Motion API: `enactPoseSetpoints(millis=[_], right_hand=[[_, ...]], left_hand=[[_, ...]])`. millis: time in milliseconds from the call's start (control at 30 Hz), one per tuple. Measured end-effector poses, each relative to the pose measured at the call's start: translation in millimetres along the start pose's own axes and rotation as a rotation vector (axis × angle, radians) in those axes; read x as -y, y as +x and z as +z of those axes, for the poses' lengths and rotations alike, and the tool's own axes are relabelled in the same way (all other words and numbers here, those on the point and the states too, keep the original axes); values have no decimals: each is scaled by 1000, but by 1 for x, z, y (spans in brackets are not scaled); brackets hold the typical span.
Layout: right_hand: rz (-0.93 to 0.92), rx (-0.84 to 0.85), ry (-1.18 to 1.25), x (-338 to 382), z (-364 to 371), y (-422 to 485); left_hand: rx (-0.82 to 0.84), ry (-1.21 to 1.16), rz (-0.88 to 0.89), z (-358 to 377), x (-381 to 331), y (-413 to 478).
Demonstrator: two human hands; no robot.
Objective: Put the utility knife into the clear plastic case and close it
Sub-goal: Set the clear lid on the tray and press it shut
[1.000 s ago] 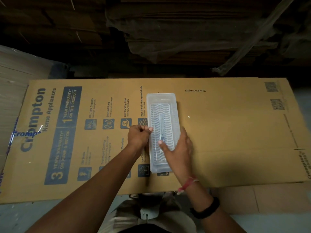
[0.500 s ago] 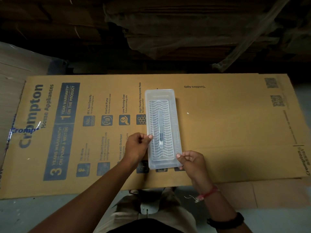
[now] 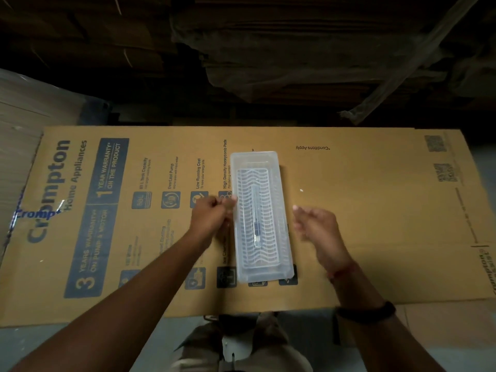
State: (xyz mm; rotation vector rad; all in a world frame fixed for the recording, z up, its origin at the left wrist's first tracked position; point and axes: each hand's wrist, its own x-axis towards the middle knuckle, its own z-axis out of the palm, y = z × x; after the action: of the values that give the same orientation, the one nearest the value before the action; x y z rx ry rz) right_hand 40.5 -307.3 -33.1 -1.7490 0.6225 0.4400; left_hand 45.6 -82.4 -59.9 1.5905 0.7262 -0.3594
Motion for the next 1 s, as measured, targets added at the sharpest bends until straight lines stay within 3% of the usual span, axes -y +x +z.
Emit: enactPoseSetpoints(millis=[133,333,767,1000], right_hand=[[-103,-81,12,45,30,65],[-58,-130,9,70,68,127],[34,-106,43,68,71,137],[-23,-106,68,67,70,133]], left_hand=[[-91,-12,76,6,-46,43],[-150,-23,16,17,-70,88],[-154,0,-17,34,-71,96],[-178,-40,26,35,-71,95]])
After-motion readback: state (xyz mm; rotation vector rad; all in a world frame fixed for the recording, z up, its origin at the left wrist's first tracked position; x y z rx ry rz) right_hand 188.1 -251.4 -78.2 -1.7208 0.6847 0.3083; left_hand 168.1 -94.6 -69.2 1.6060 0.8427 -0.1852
